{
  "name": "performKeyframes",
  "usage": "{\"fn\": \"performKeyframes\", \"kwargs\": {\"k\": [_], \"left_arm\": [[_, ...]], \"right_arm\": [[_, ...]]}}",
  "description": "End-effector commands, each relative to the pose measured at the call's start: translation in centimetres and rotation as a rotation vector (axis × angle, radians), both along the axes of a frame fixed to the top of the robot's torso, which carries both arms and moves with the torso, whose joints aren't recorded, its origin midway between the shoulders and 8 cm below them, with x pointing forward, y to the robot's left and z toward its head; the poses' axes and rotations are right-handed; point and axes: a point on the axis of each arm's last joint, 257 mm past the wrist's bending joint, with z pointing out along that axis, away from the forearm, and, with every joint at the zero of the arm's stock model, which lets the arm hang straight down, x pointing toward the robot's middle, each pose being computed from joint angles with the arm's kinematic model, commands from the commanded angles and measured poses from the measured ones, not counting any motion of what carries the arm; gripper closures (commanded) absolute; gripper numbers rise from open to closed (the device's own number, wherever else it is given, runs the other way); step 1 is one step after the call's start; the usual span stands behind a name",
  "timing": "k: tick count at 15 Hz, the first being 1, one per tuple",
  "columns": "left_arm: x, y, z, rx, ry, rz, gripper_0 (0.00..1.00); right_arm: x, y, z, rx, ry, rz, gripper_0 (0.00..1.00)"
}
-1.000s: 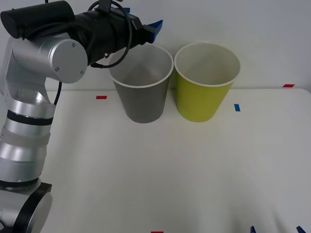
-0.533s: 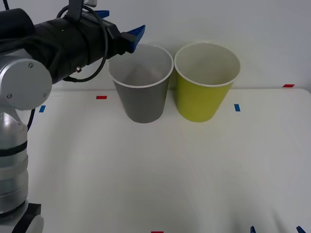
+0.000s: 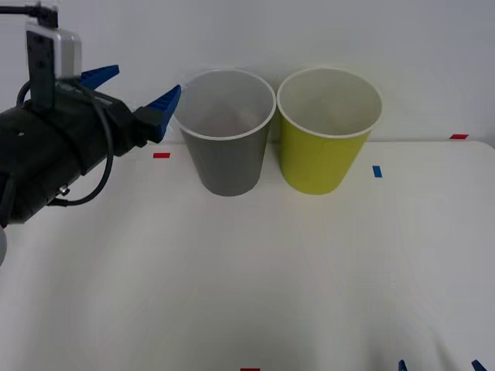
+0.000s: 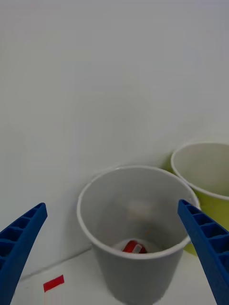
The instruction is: Put cans in the gray bin and PET bottles in the light green bin.
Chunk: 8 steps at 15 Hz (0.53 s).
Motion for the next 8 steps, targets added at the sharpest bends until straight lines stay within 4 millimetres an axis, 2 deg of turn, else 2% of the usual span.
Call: {"fn": "performKeyframes", "kwargs": {"k": [1, 3, 8], "left_arm": [[-1.4, 2.7, -2.0, -0.019, 0.05, 0.014, 0.07], [-1.9, 4.3, -3.0, 0.017, 0.072, 0.029, 0.07], [-2.1, 7.1, -3.7, 0.124, 0.082, 0.076, 0.07]], "right_arm": [[0.0, 0.0, 0.0, 0.0, 0.0, 0.0, 0.0], [0.0, 0.0, 0.0, 0.0, 0.0, 0.0, 0.0], [0.0, 0.0, 0.0, 0.0, 0.0, 0.0, 0.0]]}}
